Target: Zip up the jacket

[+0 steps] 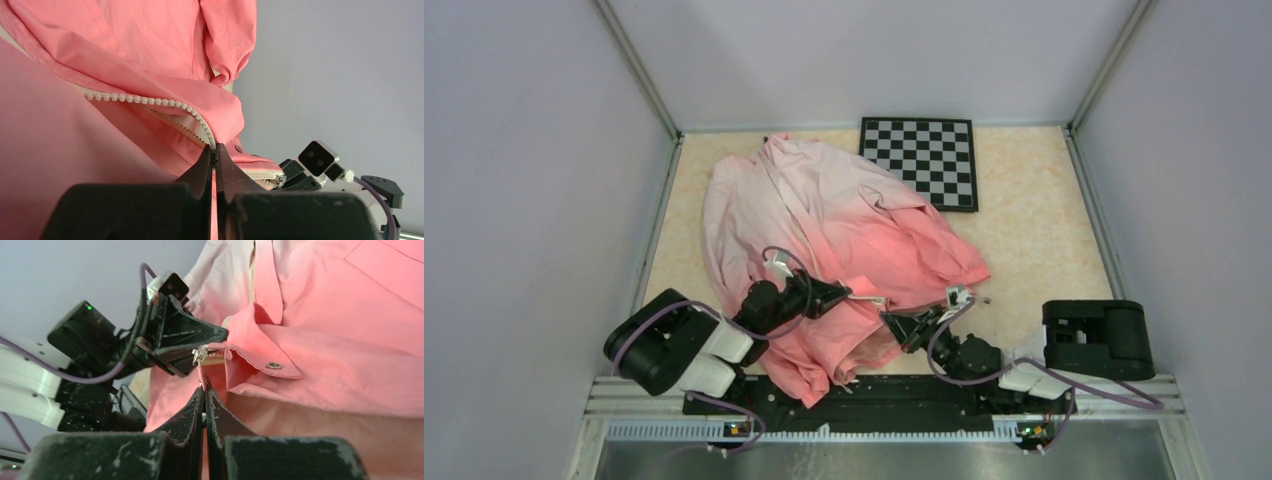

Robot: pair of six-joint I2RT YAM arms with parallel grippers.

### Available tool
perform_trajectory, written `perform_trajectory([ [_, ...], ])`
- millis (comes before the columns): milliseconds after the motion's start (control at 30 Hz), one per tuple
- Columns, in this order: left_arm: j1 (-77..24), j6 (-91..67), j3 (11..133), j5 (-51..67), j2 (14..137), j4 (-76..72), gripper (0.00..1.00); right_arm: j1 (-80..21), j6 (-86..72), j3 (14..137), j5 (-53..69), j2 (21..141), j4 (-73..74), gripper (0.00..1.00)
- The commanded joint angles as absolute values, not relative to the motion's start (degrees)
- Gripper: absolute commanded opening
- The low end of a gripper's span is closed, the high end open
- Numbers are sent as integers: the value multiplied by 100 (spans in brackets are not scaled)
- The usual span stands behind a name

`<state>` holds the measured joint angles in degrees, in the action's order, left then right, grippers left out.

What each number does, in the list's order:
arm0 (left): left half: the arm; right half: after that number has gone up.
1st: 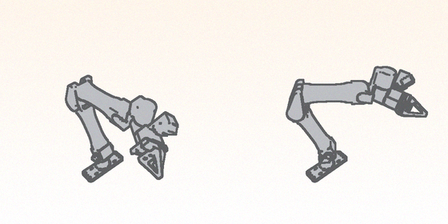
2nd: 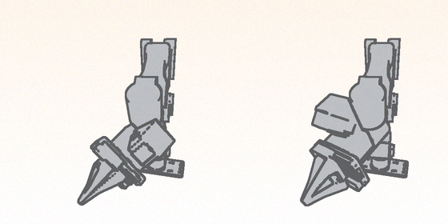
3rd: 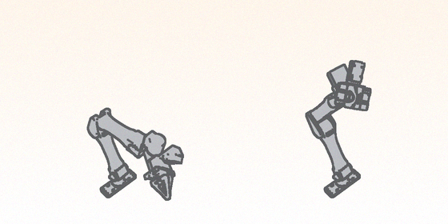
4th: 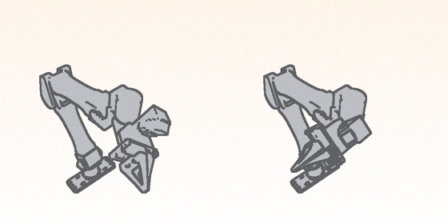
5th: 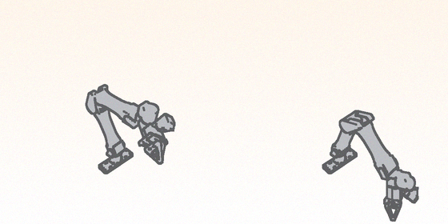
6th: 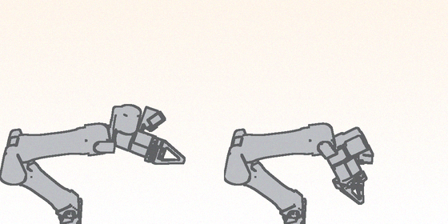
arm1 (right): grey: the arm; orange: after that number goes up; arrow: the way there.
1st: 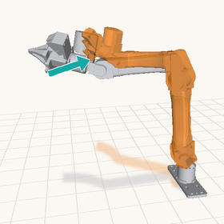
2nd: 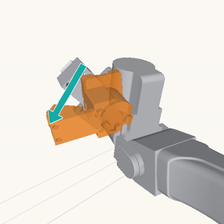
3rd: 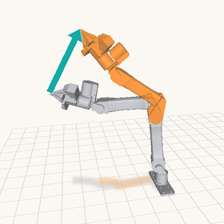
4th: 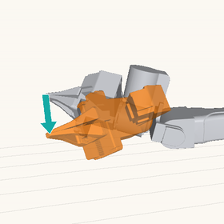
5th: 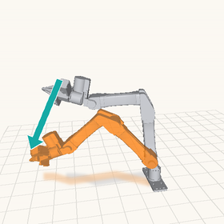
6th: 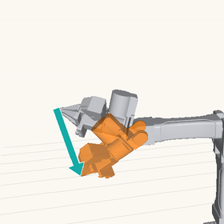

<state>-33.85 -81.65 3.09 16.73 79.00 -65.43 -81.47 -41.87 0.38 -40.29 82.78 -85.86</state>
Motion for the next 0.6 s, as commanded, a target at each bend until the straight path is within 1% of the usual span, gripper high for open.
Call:
perform_trajectory([
  [0, -3384, -7946, 112, 1592, 8439, -7867, 0, -8019, -4477, -639, -3942, 7975, -9857, 0],
  [200, -3393, -7948, 102, 1765, 9108, -8762, 0, -7889, -4354, -513, -3703, 8378, -9859, 0],
  [333, -3415, -7814, 178, 1771, 8964, -8485, 0, -7797, -4384, -446, -3611, 8740, -9854, 0],
  [367, -3422, -7741, 188, 1775, 8859, -8319, 1, -7786, -4349, -434, -3562, 8764, -9855, 0],
  [400, -3419, -7674, 185, 1761, 8712, -8123, 4, -7780, -4320, -416, -3533, 8783, -9857, 0],
  [500, -3419, -7365, 236, 1691, 8120, -7277, 22, -7768, -4252, -395, -3494, 8818, -9855, 0],
  [533, -3411, -7275, 278, 1669, 7898, -6739, 29, -7764, -4262, -393, -3490, 8817, -9853, 0],
  [567, -3417, -7203, 306, 1639, 7656, -6348, 35, -7757, -4269, -395, -3496, 8822, -9854, 0],
])
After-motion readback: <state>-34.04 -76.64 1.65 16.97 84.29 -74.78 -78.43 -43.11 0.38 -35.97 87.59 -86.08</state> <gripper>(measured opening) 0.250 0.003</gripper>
